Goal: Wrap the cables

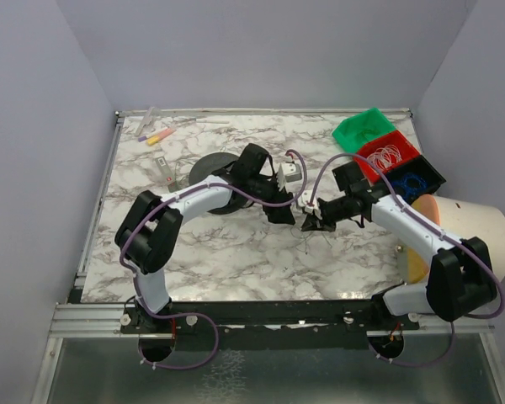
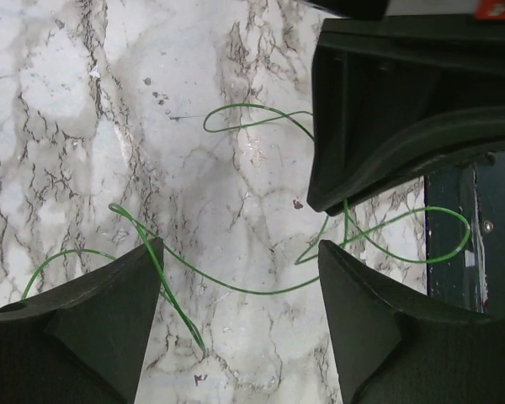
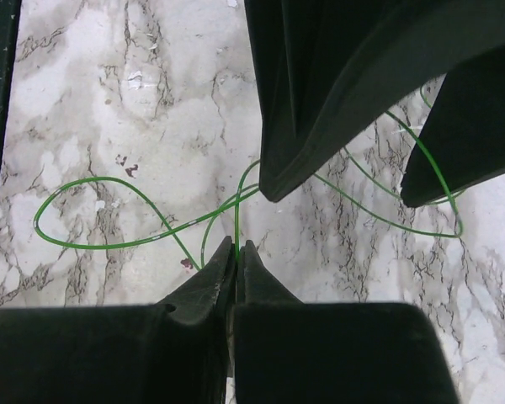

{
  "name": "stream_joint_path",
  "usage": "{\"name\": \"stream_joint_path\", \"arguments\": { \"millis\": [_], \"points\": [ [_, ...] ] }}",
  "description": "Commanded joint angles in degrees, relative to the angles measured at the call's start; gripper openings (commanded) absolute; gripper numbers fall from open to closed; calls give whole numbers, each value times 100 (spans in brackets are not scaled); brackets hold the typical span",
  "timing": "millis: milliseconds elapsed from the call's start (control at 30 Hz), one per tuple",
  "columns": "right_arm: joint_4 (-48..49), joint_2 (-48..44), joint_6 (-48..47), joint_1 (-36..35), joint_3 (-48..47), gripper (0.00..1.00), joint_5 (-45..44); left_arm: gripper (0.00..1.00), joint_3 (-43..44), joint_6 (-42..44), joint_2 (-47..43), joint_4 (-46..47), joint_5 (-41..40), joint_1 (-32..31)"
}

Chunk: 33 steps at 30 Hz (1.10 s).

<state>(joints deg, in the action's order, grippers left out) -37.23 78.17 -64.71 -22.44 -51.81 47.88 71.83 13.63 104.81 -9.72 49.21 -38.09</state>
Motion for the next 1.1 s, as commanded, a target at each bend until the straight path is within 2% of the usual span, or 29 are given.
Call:
{"name": "stream_joint_path", "arguments": {
  "millis": [0, 267, 633, 1067],
  "points": [
    [-325, -178, -146, 84, -184, 0, 99, 74, 120, 644, -399, -537, 246, 38],
    [-480, -215, -226, 143, -280, 0, 169, 74, -3, 830, -457, -608, 276, 56],
    [-1113, -120, -744, 152, -416, 1, 542, 74, 94, 723, -429, -387, -375, -8],
    [-803, -279, -499, 161, -375, 1, 271, 74, 35, 1219, -214, -863, 2, -301]
  ]
}}
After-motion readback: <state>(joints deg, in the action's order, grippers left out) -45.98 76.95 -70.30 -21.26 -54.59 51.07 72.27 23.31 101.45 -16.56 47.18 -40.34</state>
